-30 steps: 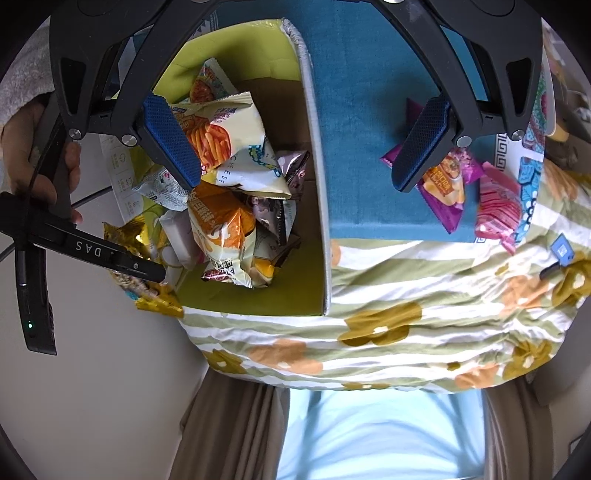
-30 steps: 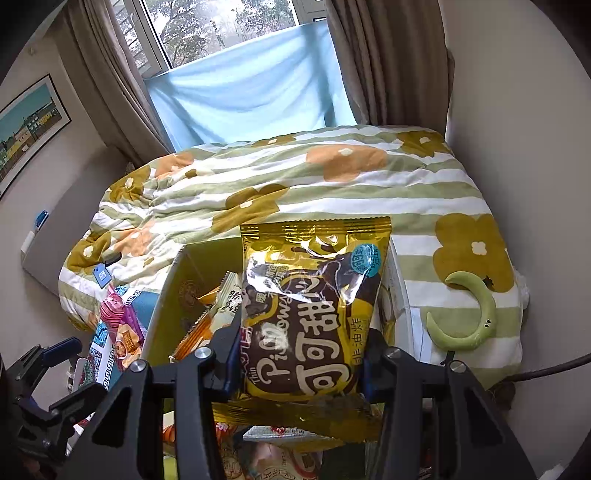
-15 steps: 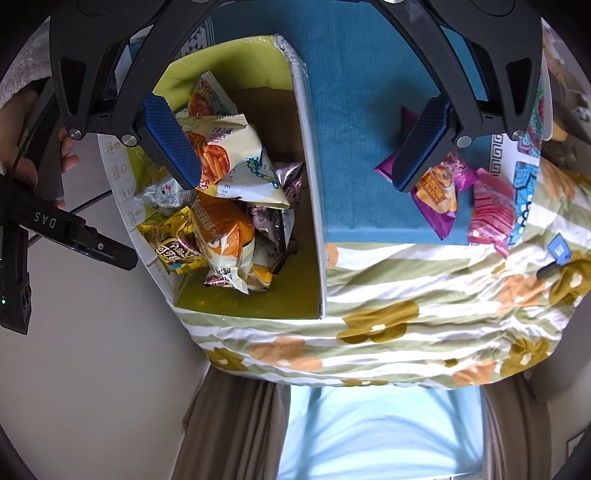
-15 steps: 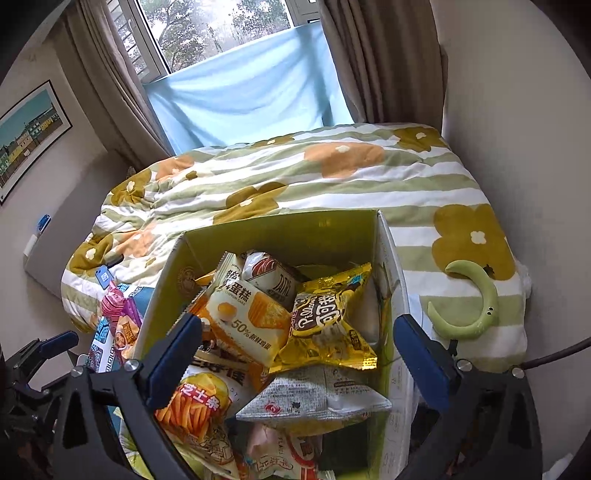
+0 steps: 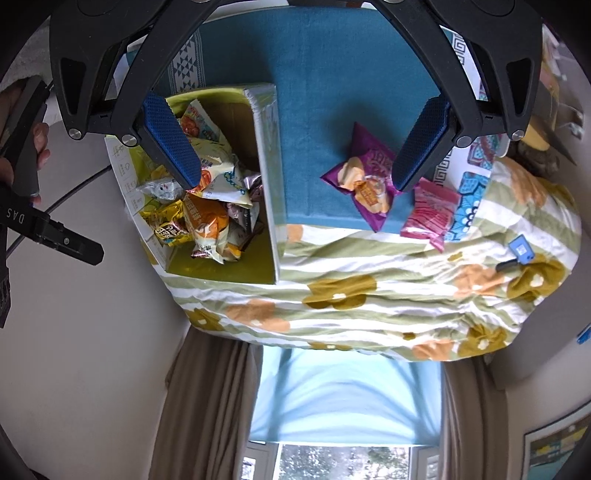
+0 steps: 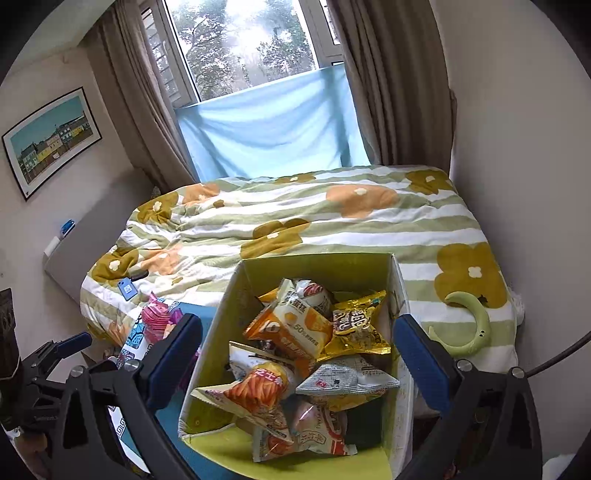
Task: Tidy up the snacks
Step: 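Withdraw both tools from the box toward the pink and purple bags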
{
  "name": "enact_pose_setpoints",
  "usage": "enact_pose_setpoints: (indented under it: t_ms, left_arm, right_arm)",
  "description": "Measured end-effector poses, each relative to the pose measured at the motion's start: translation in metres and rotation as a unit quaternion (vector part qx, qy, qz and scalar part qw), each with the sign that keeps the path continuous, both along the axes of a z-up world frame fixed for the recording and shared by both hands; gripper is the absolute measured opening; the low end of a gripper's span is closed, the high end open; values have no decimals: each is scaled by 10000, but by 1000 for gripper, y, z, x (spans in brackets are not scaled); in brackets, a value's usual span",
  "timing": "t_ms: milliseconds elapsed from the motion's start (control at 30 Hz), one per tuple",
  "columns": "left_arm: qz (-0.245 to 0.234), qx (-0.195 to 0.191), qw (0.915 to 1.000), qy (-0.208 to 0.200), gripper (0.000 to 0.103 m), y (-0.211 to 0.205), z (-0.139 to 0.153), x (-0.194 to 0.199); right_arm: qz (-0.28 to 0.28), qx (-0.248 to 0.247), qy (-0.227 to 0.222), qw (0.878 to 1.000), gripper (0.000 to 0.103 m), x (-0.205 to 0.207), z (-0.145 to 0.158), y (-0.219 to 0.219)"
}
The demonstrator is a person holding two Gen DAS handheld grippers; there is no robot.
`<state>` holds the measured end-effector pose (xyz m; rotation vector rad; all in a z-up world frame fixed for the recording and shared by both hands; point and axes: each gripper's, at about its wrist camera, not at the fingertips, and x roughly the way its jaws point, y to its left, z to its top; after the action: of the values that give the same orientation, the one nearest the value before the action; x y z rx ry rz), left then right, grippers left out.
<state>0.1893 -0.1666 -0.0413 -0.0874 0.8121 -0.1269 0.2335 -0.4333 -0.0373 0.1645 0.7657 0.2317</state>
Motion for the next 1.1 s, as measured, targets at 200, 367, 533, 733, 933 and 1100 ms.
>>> enact_pose_setpoints:
  t_ms: [200,367,533,733,933,1100]
  left_arm:
    - [320,74,9994,-135,102,37,10,-21]
    - [501,7,9986,-151,102,76,6,-28]
    - [522,10,9986,-85,102,123,-7,-22]
    - [254,-9,9997,61,102,185,-18,7]
    - [-146,-17,9997,187,102,238,-31,49]
    - [-566,42,9979,320,102,264,-45,83]
  right_arm:
    - [388,-28,-59,9992,103,-21,6,34]
    - [504,-2,-68,9987,103,-30,5,67]
    - [615,-1,13,9981,103,-30,-5,109]
    - [370,38,204,9991,103,-27,-20,163]
    - [-134,58,296,9995,103,-19,-34,216]
    - [-528,1,155,9985,103,-11,-43,255]
